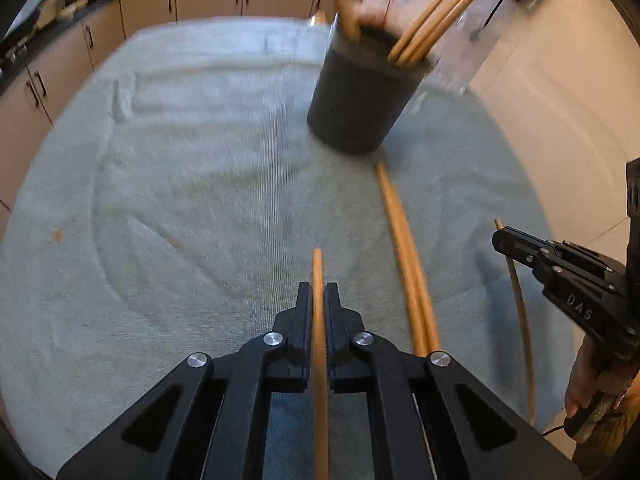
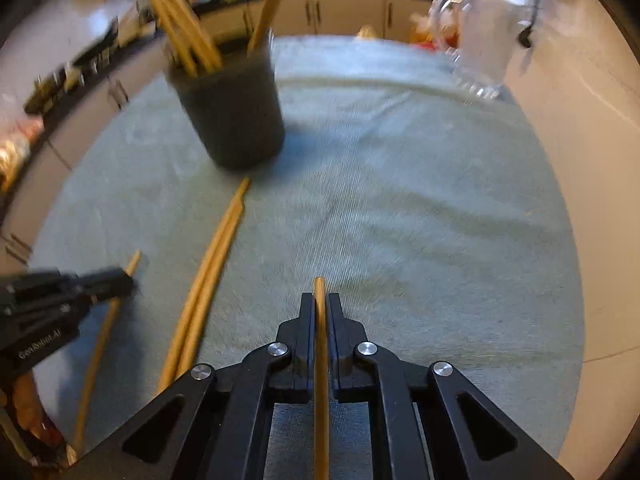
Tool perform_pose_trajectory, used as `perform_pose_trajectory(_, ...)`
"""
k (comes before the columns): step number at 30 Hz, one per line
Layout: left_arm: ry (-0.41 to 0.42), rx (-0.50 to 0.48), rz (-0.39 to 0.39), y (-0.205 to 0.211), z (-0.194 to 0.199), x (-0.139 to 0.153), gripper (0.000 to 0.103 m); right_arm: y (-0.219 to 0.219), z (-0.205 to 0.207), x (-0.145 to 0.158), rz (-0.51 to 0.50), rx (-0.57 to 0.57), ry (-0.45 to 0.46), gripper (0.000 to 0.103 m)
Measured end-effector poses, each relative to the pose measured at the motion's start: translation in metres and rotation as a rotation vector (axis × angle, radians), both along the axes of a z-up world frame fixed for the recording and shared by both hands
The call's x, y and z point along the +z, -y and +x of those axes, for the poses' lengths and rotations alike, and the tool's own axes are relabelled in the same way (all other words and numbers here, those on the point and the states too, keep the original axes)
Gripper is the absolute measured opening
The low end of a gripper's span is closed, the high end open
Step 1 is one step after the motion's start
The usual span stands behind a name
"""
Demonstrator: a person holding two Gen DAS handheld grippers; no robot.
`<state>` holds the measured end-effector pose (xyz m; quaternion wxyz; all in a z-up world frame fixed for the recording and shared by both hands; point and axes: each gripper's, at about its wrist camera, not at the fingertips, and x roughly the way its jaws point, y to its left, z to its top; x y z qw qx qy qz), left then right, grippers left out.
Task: Organize utensils
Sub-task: 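Lift both chopsticks and carry them above the black holder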
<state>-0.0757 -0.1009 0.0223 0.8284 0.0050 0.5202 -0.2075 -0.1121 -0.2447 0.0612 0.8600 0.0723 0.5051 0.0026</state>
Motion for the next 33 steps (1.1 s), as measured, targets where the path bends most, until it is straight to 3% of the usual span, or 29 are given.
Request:
perform_pose_trajectory(9, 0.356, 0.007, -0.120, -0.008, -0.066, 0.101, 0.005, 0.010, -0.069, 0.091, 0.015, -0.064, 0.374, 0.006)
perform_pose_trajectory(12, 0.424, 0.025, -0.157, -0.012, -0.089, 0.119, 0.005, 0.010, -0.098, 0.113, 0.037, -0.087, 0.471, 0.006)
perform_pose_trajectory(22, 0.446, 0.092, -0.218, -0.037, -0.125, 0.119, 0.005, -0.006, -0.157, 0.131, 0.008, -0.143, 0.637, 0.006)
perform_pose_trajectory(33, 0.507, 0.085, -0.228, -0.045, -0.152, 0.131, 0.005, -0.017, -0.190, 0.137, -0.003, -0.185, 0.695, 0.007)
